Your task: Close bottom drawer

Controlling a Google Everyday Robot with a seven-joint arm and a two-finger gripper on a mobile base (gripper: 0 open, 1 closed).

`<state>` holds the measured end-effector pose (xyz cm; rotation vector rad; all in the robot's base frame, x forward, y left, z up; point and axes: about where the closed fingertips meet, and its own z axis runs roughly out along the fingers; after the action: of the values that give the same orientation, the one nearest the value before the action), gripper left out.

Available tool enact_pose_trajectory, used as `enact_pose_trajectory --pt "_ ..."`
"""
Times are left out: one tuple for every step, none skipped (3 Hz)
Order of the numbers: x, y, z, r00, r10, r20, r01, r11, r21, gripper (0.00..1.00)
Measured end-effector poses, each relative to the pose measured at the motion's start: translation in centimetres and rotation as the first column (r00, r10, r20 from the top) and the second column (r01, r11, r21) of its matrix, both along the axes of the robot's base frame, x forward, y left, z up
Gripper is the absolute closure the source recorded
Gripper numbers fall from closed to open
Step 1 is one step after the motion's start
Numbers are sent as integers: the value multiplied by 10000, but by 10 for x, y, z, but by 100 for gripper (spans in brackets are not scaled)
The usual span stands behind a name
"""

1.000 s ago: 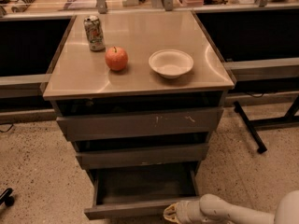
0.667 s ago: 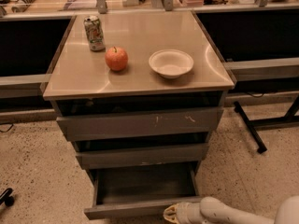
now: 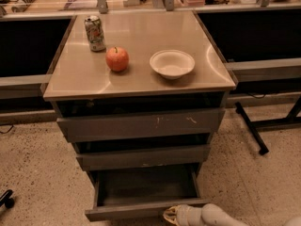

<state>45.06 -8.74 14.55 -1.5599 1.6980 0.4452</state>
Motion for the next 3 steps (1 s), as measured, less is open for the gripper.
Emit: enact_pose_trajectory --pt "16 -7 -5 9965 -597 577 581 9979 295 100" --pt "35 -15 -5 9862 -1190 1150 1127 9918 595 100" --pt "55 -19 -4 9763 -1546 1512 1444 9866 760 100"
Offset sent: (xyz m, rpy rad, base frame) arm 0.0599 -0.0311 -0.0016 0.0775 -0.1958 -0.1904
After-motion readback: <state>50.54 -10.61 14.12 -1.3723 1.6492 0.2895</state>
